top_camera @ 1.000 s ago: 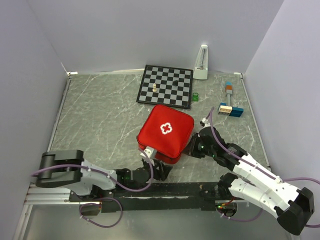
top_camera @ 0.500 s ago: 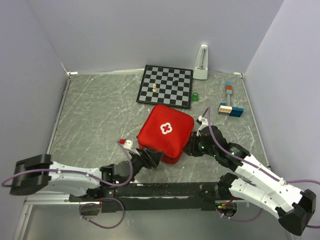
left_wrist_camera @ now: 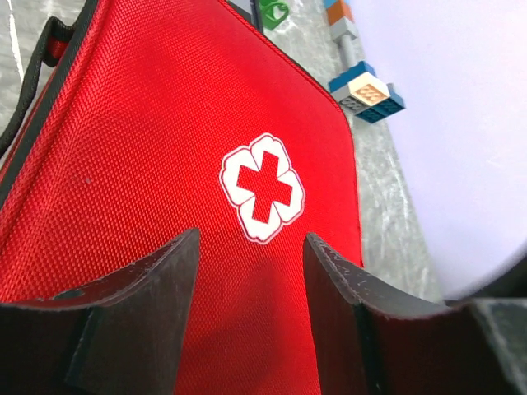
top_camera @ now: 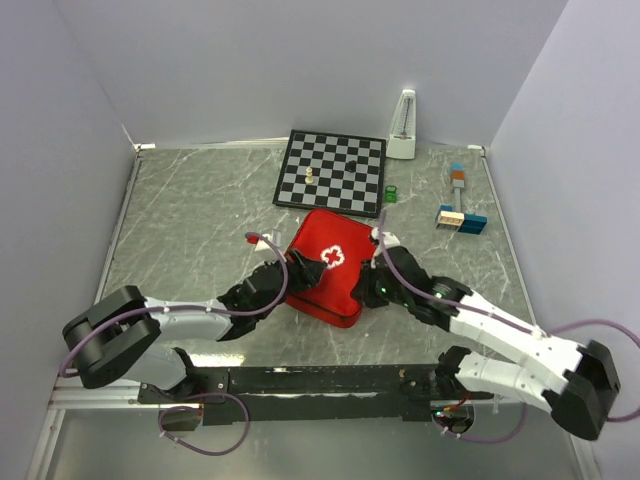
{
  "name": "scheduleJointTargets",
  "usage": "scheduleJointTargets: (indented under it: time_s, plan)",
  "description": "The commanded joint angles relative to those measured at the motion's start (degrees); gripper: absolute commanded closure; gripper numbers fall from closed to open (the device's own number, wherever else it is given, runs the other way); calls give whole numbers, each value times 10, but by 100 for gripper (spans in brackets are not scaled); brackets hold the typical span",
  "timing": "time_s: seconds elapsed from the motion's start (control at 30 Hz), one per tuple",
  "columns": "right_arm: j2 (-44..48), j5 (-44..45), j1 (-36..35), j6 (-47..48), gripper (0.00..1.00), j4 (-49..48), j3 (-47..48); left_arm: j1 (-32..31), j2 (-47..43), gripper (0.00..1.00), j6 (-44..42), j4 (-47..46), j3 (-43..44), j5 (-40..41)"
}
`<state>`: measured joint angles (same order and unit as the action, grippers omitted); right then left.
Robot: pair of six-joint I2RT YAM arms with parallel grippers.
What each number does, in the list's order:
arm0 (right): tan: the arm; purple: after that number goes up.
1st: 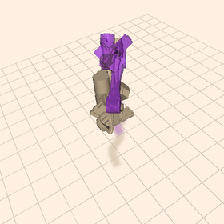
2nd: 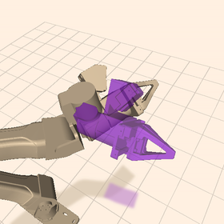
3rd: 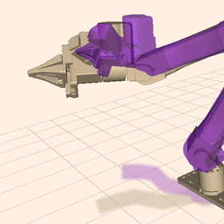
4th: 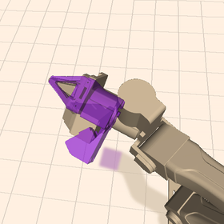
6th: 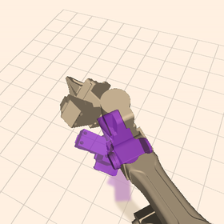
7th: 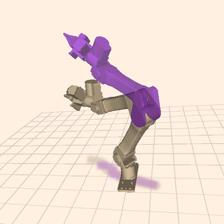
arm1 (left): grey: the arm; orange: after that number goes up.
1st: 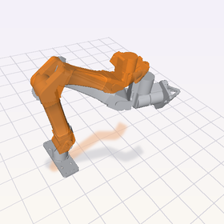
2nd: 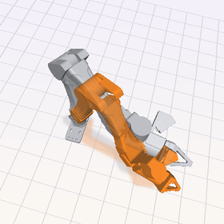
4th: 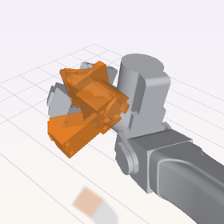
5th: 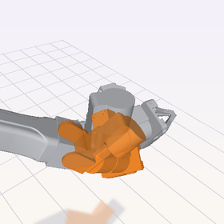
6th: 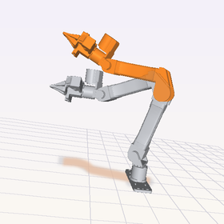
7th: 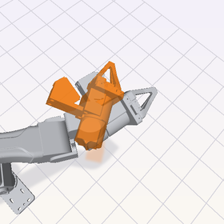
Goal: Organize the medicine kit
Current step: Zip the medicine box at the center of the board.
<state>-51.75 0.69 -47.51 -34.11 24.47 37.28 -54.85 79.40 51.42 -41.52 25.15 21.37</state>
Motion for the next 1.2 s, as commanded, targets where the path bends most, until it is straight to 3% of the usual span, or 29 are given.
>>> scheduleJointTargets:
  time_s: [0.0,0.2,0.43,0.57,0.77,1.0,1.17]
  plan:
    - [-105,46,22,12,78,-42,59,3,-26,40,25,32,-33,-15]
    - [-230,-3,81,3,84,-76,56,3,-137,38,-13,64,-65,-2]
    - [-317,-53,113,-19,84,-118,10,-2,-256,36,-9,54,-129,-82]
    - [-367,-72,121,-36,85,-139,-11,-18,-274,36,-18,35,-145,-146]
    - [-424,-107,133,-55,85,-180,-36,-104,-218,35,-66,21,-129,-176]
    - [-422,-110,137,-57,83,-185,-50,-133,-93,36,-72,-51,-100,-196]
    - [-403,-108,138,-55,82,-175,-53,-155,-25,36,-60,-96,-81,-112]
